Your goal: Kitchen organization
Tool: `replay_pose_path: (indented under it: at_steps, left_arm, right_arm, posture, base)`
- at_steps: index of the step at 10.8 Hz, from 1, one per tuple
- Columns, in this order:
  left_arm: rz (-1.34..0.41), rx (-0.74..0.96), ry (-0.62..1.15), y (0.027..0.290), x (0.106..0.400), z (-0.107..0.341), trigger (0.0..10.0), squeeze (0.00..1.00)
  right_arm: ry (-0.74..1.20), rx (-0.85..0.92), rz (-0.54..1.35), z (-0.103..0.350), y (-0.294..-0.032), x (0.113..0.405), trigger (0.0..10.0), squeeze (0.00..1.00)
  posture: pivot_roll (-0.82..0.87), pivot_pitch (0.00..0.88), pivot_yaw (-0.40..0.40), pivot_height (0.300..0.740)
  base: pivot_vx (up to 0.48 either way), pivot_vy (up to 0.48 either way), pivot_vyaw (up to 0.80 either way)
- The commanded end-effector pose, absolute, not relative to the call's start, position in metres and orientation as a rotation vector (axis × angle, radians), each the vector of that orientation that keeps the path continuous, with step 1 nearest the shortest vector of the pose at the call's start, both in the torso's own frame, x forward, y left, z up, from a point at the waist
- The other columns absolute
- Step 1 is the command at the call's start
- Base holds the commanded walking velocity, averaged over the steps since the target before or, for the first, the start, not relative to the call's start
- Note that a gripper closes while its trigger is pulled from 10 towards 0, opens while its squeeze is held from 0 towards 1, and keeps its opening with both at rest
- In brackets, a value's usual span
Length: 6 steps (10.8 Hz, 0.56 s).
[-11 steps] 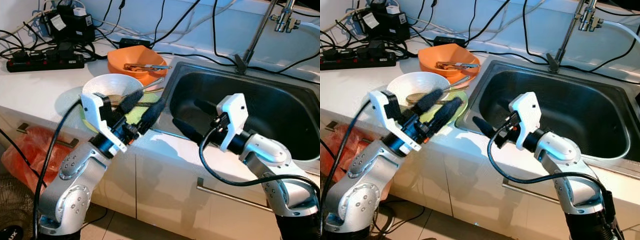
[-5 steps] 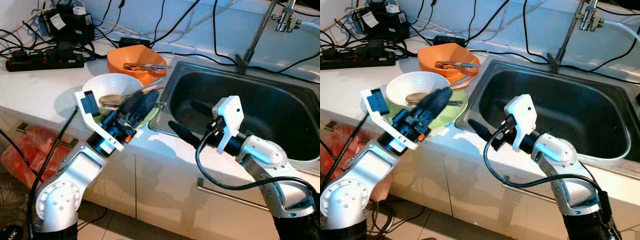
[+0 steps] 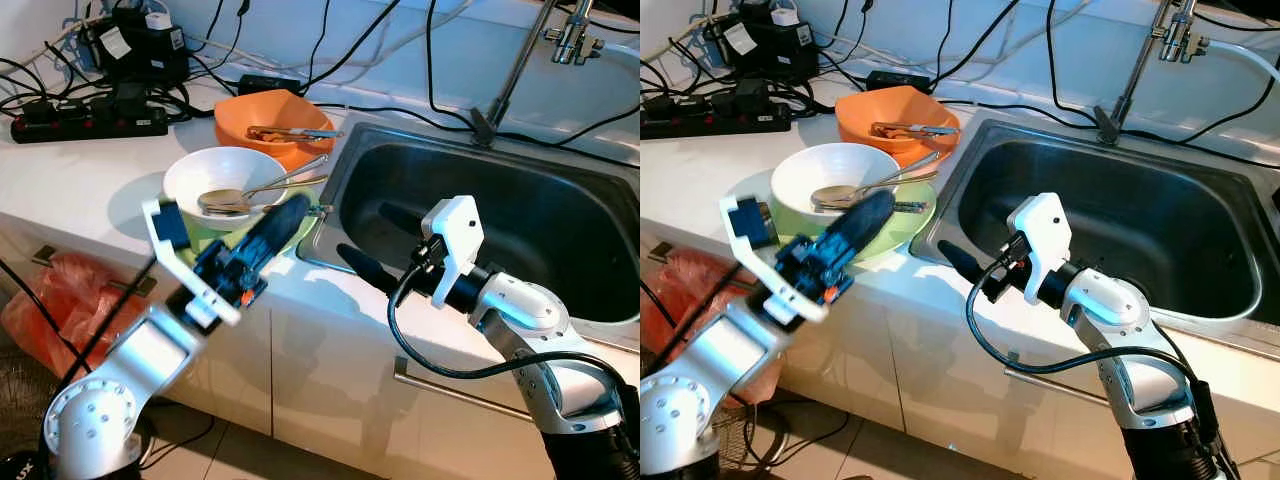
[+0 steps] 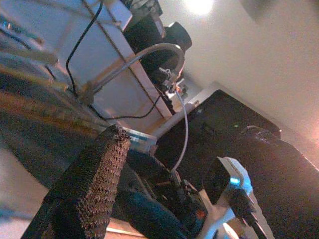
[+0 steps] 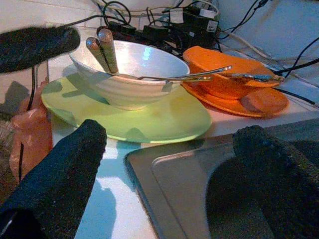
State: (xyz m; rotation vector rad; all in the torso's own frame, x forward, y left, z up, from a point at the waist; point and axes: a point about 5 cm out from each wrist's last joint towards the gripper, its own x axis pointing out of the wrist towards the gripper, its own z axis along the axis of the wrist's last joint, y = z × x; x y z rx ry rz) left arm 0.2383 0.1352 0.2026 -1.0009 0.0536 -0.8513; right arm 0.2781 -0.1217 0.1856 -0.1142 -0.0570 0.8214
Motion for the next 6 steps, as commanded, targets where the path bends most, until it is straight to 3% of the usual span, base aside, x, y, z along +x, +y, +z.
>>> replay_pose_path:
  at_steps: [1, 6]
  left_arm:
    - [-0.857, -1.024, 0.086, 0.136, 0.236, 0.201, 10.0, 0.0]
    - [-0.729, -1.182, 0.137, 0.144, 0.254, 0.185, 10.0, 0.0]
  right_arm:
    - [-0.051, -0.127, 0.808, 0.182, -0.126, 0.279, 10.0, 0.0]
    - [-0.054, -0.145, 0.882, 0.187, -0.129, 0.272, 10.0, 0.0]
  posture:
    - [0.11, 0.005, -0.063, 0.74]
    - [0.09, 0.012, -0.064, 0.74]
  base:
    - [0.0, 0.0, 0.0]
    - [0.0, 0.0, 0.0]
